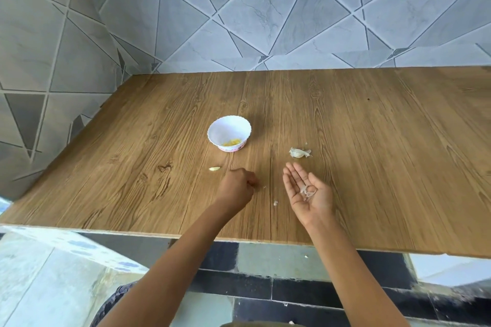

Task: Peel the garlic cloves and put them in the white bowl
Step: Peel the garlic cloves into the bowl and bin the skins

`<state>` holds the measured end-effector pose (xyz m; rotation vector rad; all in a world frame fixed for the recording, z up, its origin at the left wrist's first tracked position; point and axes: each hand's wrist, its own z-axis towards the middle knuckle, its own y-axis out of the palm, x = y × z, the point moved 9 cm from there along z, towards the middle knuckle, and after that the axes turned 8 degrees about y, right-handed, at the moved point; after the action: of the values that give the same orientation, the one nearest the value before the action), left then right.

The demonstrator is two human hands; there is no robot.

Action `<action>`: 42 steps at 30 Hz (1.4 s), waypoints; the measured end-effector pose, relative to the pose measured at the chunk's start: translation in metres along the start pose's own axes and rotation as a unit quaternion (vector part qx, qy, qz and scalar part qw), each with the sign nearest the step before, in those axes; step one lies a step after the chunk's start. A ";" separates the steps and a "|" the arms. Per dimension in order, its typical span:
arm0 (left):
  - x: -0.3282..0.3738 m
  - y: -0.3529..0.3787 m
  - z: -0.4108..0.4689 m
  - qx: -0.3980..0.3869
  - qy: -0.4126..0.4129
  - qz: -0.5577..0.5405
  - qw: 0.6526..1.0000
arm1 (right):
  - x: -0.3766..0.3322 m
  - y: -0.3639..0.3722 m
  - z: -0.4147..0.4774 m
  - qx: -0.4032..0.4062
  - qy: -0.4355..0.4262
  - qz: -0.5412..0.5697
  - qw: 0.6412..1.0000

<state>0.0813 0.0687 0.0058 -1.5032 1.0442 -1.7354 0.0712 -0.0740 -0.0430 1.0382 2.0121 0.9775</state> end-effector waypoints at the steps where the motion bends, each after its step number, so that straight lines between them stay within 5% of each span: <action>1: 0.007 0.003 0.002 -0.001 0.015 0.006 1.000 | -0.001 -0.001 -0.002 0.001 -0.001 0.001 1.000; 10: 0.042 0.026 0.000 -0.084 0.140 0.028 0.986 | -0.008 -0.012 -0.009 0.002 -0.013 0.016 1.000; 16: 0.025 0.012 0.012 -0.032 0.098 -0.003 0.995 | -0.015 -0.013 -0.016 0.004 -0.018 0.026 1.000; 23: 0.047 0.037 0.005 -0.075 0.172 0.080 0.979 | -0.012 -0.015 -0.015 0.006 -0.015 0.021 1.000; 34: 0.059 0.043 0.002 -0.074 0.172 0.166 0.968 | -0.010 -0.014 -0.011 0.000 -0.015 0.010 1.000; 38: 0.042 0.016 0.022 -0.056 0.076 -0.035 0.995 | -0.006 -0.013 -0.009 0.006 -0.005 0.005 1.000; 42: 0.052 -0.006 0.023 -0.069 0.067 -0.241 0.966 | 0.004 -0.007 -0.006 0.017 0.020 0.003 1.000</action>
<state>0.0954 0.0236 0.0380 -1.8655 0.9321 -2.1565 0.0617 -0.0750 -0.0462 1.0514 2.0666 0.9766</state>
